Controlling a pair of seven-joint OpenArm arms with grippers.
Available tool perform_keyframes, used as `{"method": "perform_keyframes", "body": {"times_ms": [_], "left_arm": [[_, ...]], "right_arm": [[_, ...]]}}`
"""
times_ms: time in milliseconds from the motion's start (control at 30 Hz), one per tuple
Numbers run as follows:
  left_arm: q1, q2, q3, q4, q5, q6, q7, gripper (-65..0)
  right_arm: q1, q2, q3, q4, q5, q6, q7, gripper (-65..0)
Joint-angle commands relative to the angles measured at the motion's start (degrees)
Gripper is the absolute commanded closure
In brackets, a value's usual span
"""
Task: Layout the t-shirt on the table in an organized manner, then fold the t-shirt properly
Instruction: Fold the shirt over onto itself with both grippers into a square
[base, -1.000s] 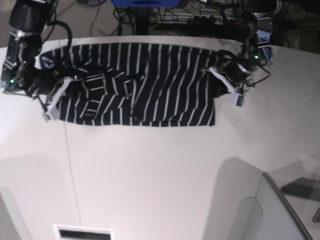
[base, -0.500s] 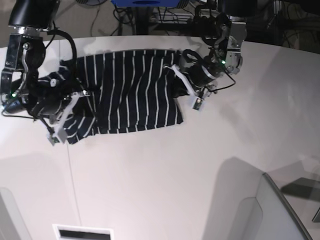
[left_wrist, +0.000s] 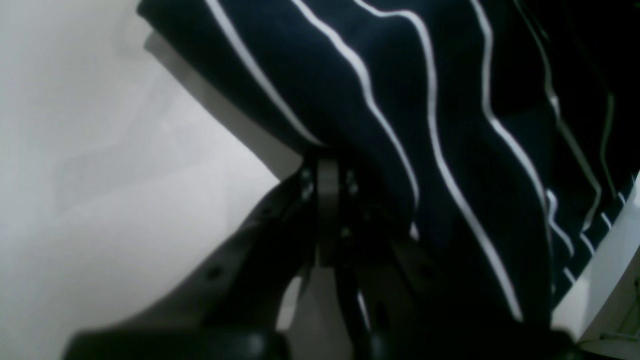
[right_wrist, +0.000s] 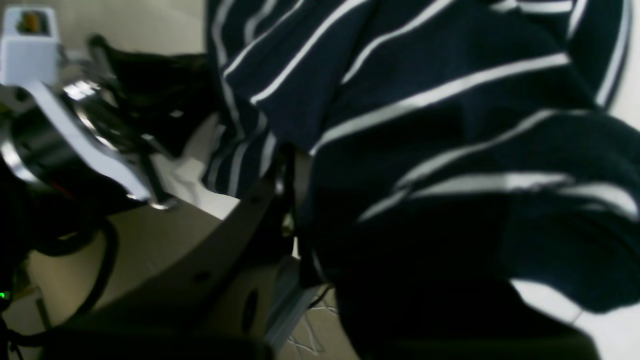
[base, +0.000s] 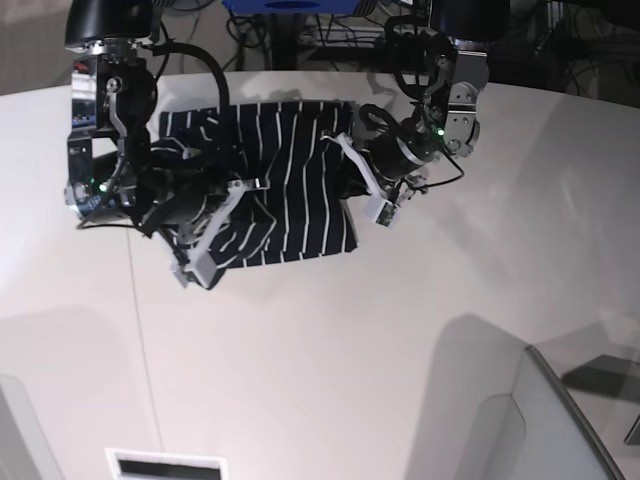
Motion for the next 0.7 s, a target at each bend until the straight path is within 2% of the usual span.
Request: {"method": "perform_keyframes", "body": {"times_ms": [0, 233, 300, 433, 533, 600, 667], "left_arm": [[-0.2, -0.1, 0.0, 0.8, -0.1, 0.1, -0.1, 0.0], [0.4, -0.5, -0.7, 5.6, -0.2, 0.1, 0.0, 0.0], [1.4, -1.9, -0.8, 7.7, -0.3, 0.1, 0.0, 0.0], [4.4, -5.1, -0.8, 12.6, -0.3, 5.9, 0.0, 0.0], [7.8, -7.9, -0.8, 17.0, -0.3, 7.9, 0.2, 0.0], [10.7, -10.5, -1.6, 19.8, -0.2, 8.1, 3.7, 0.0], [13.6, -11.3, -5.0, 22.7, -0.2, 8.1, 9.1, 0.0]], "right_arm": [[1.1, 0.0, -0.6, 0.9, 1.3, -0.3, 1.0, -0.6], [2.5, -0.2, -1.5, -4.7, 1.2, -0.4, 3.2, -0.6], [2.7, -0.1, -2.3, -6.1, 1.2, -0.4, 4.3, -0.6], [2.7, 0.0, -3.7, -7.1, 1.2, -0.4, 6.3, -0.6], [3.5, -0.2, -3.7, -8.8, 1.2, -0.4, 6.8, -0.8], [3.8, -0.3, -3.7, -9.6, 1.2, -0.4, 6.9, -0.9], [4.2, -0.3, -3.7, -9.8, 1.2, -0.4, 7.3, -3.9]]}}
